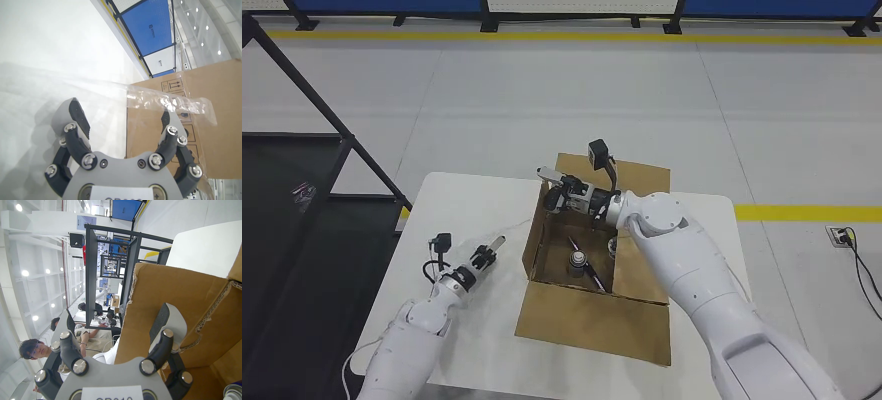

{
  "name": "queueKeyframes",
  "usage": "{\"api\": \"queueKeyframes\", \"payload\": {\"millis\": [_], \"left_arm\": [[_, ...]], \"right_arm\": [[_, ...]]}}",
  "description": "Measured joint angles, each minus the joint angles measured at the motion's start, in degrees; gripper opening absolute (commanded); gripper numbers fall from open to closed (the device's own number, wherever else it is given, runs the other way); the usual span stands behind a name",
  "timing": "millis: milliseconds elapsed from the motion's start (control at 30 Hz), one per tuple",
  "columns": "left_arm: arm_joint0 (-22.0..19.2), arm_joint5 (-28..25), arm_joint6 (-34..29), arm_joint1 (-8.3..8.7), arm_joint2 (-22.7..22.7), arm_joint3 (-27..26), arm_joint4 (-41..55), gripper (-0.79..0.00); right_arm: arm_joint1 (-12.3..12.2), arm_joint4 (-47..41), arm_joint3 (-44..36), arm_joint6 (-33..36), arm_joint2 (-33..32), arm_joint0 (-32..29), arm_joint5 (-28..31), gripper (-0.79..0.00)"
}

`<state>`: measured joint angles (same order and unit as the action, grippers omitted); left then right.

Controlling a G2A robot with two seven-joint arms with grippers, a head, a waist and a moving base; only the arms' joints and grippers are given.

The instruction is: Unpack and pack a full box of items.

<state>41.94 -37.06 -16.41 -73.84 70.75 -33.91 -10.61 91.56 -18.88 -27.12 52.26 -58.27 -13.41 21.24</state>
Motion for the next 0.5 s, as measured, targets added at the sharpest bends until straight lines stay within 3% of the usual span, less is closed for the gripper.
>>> {"api": "queueKeyframes", "payload": {"millis": [300,500], "left_arm": [[-0.81,0.44,-5.36,-0.96,0.62,-1.09,9.52,0.000],[0.37,-3.27,-8.23,-0.16,1.55,-0.86,9.10,0.000]], "right_arm": [[0.20,0.57,-0.79,-0.19,0.09,-0.37,-0.29,0.000],[0.00,1.00,-1.13,-0.57,-0.32,-0.86,-0.39,0.000]]}}
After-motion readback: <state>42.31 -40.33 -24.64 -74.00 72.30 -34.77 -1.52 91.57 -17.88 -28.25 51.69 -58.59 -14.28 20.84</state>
